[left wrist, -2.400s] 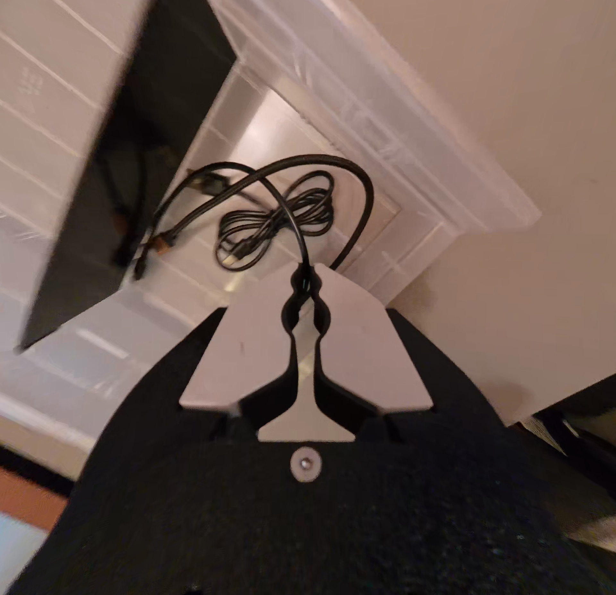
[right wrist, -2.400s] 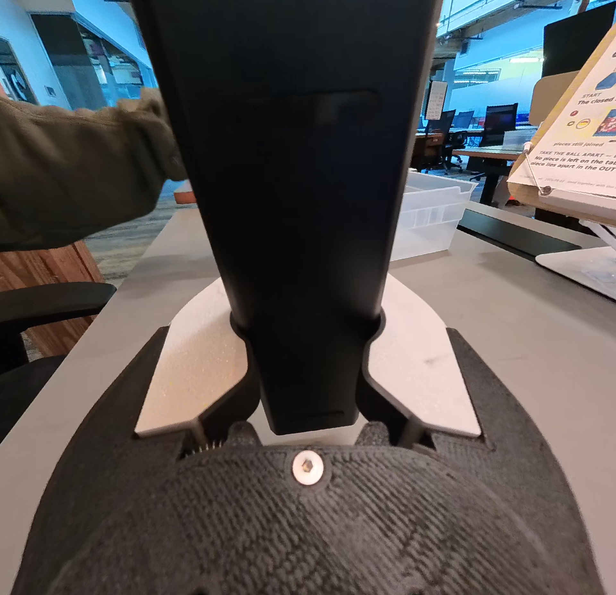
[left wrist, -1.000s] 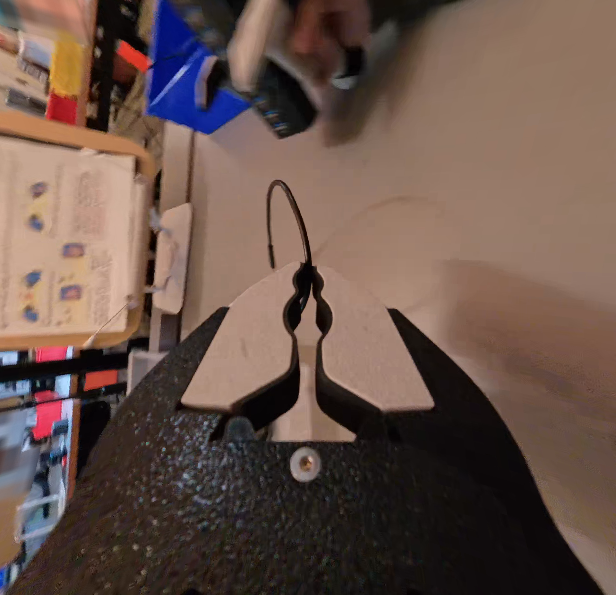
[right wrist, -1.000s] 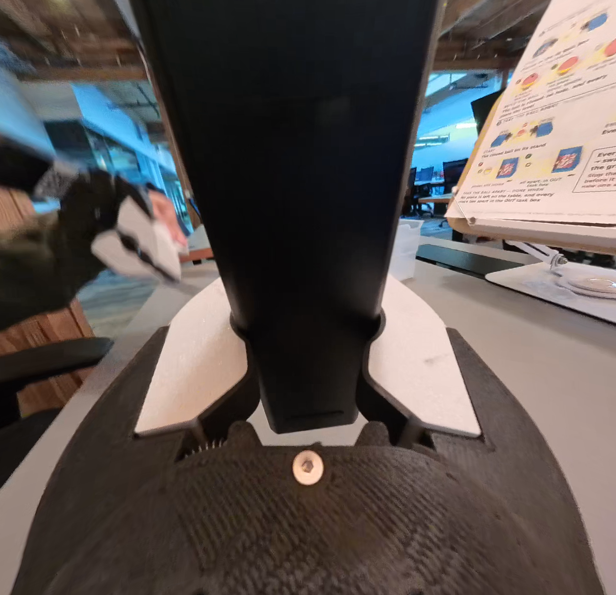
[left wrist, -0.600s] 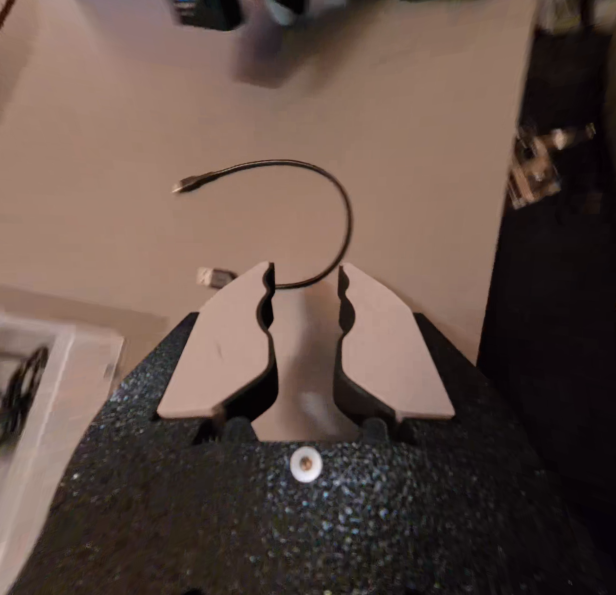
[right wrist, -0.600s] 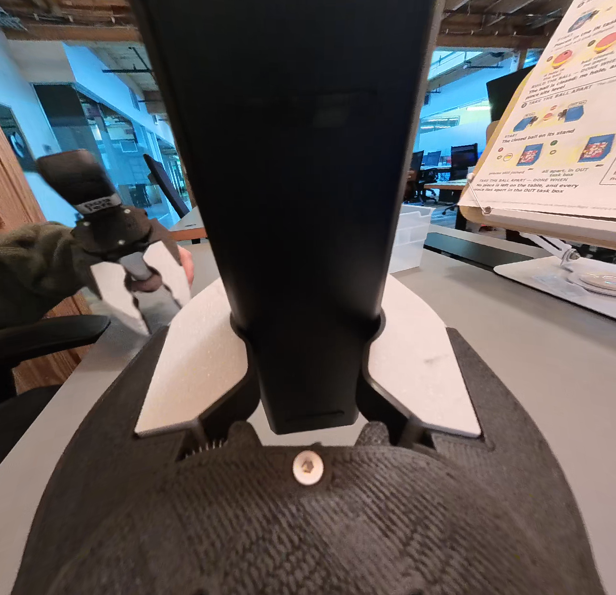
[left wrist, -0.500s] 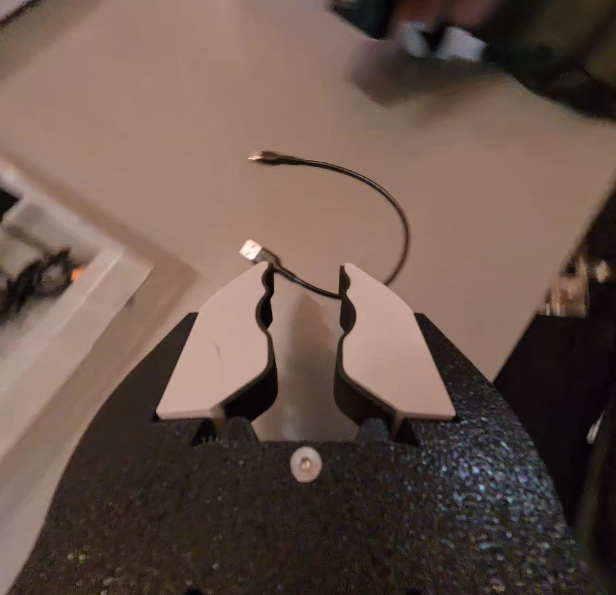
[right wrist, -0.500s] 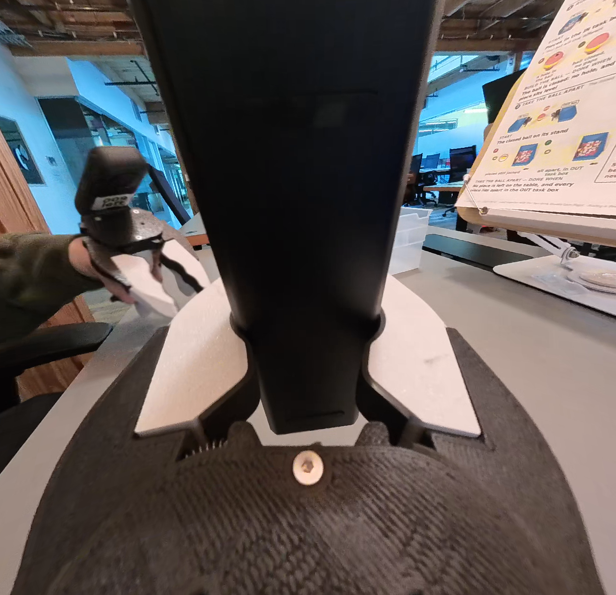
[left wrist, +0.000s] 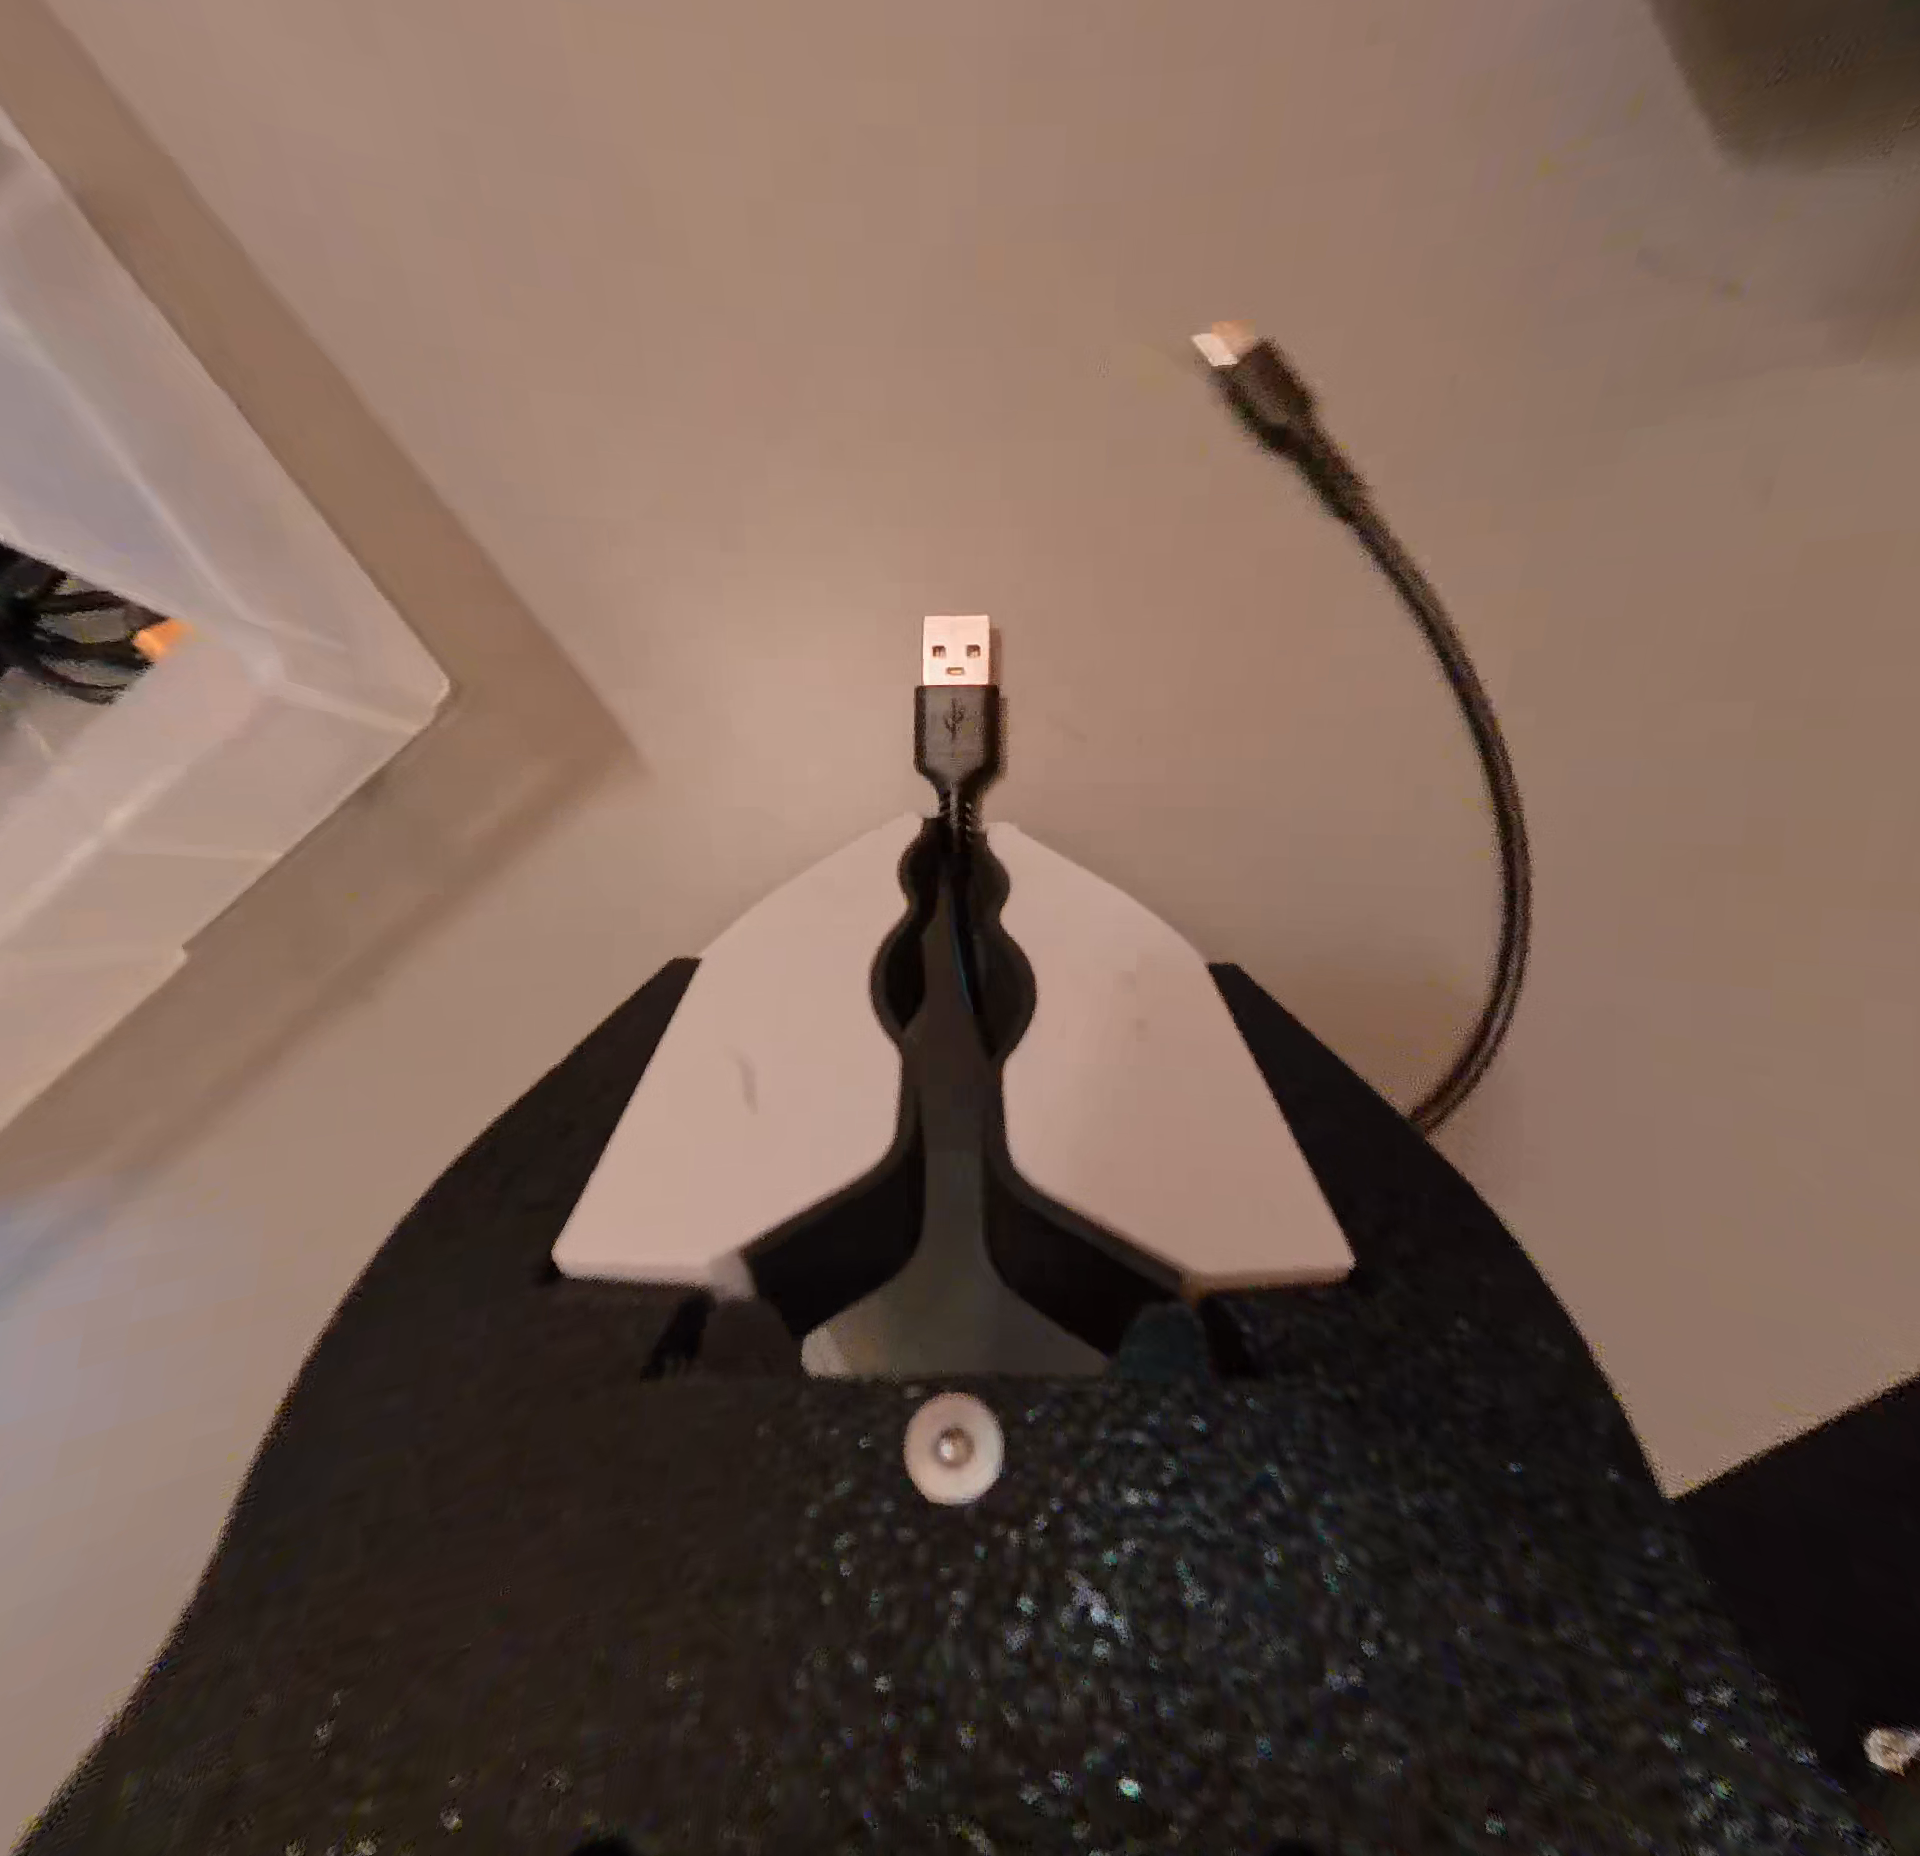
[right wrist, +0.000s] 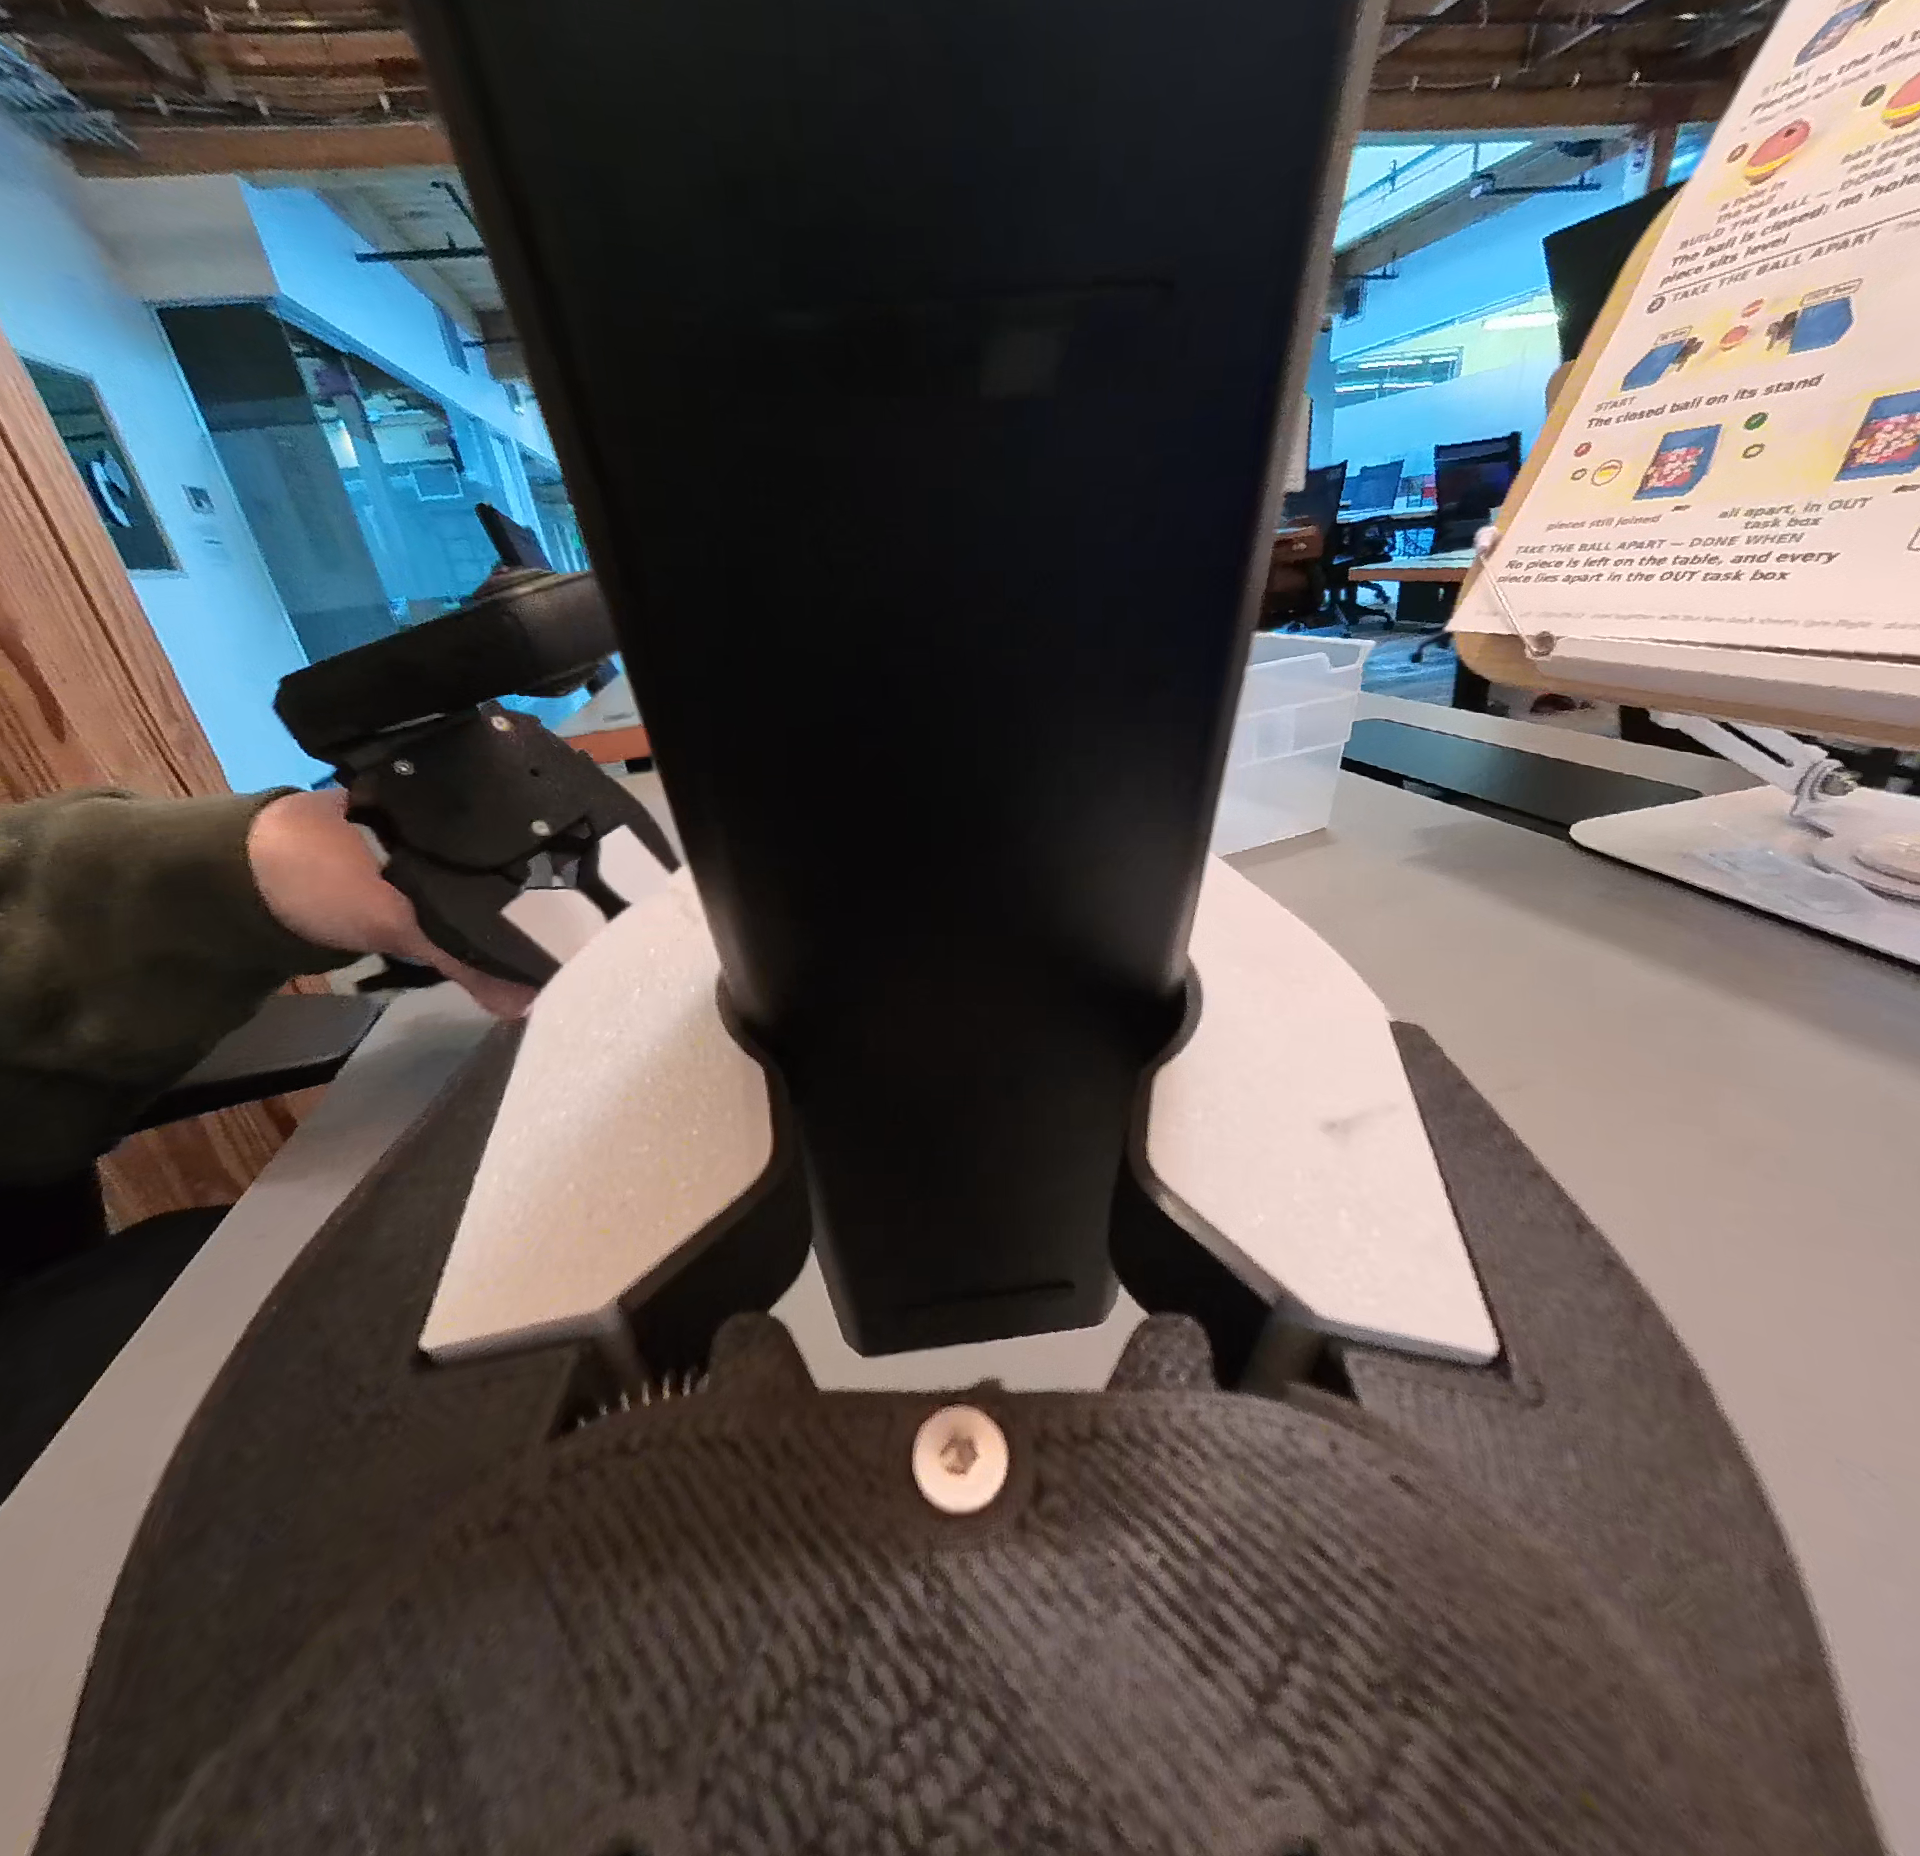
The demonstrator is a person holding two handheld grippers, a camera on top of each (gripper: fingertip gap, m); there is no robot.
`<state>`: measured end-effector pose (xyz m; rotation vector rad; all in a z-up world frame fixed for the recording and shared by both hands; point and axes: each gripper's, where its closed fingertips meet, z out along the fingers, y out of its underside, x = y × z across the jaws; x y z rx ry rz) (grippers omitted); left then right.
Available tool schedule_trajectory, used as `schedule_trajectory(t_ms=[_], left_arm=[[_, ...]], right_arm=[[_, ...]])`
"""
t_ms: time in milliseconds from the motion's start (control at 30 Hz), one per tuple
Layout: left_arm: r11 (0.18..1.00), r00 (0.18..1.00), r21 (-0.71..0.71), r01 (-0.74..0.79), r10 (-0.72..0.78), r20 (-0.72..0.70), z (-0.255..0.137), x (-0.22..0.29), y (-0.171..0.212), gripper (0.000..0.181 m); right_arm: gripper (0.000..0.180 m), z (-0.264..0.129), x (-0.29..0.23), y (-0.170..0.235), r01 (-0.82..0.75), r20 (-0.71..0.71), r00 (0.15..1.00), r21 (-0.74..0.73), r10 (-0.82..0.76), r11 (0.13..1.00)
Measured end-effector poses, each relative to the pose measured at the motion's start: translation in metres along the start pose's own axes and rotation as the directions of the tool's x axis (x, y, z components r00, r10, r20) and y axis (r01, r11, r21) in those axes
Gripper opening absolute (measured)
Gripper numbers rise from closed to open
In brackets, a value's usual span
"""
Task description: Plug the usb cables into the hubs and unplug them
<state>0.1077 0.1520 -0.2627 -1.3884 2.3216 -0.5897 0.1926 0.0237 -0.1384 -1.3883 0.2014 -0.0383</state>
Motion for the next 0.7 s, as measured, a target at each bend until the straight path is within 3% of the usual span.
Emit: schedule_trajectory(t_ms=[33,167,267,333,533,633,700], left_arm=[[0.999,0.998,0.032,-0.02,0.018,0.061,-0.002,-0.01,-0.005,0.004],[0.953,0.921,0.283,-0.11,-0.01,0.39,-0.048,-0.063,-0.049,0.005],[0.858,0.692,0.38,-0.344,-0.042,0.721,-0.117,-0.089,-0.079,0.005],[0.783,0.58,0.36,-0.508,0.001,0.815,-0.139,-0.072,-0.093,0.005],[0.657,0.646,0.237,-0.716,0.494,0.582,-0.053,0.028,-0.068,0.005],[0.677,0.7,0.221,-0.702,0.598,0.391,-0.019,0.059,-0.044,0.005],[0.734,0.765,0.222,-0.642,0.595,0.246,-0.004,0.073,-0.031,0.006]], right_arm=[[0.073,-0.001,0.001,-0.001,-0.012,-0.002,1.0,0.01,0.012,1.0],[0.073,-0.006,0.005,-0.005,-0.046,-0.001,0.999,0.043,0.046,0.998],[0.073,-0.006,0.002,-0.006,-0.043,0.021,0.999,0.044,0.042,0.998],[0.073,-0.006,-0.002,-0.005,-0.035,0.048,0.998,0.038,0.033,0.999],[0.073,-0.007,-0.019,-0.002,0.021,0.16,0.987,0.01,-0.023,1.0],[0.073,-0.007,-0.023,-0.001,0.036,0.179,0.983,0.006,-0.037,0.999],[0.073,-0.006,-0.022,0.0,0.032,0.175,0.984,0.0,-0.032,0.999]])
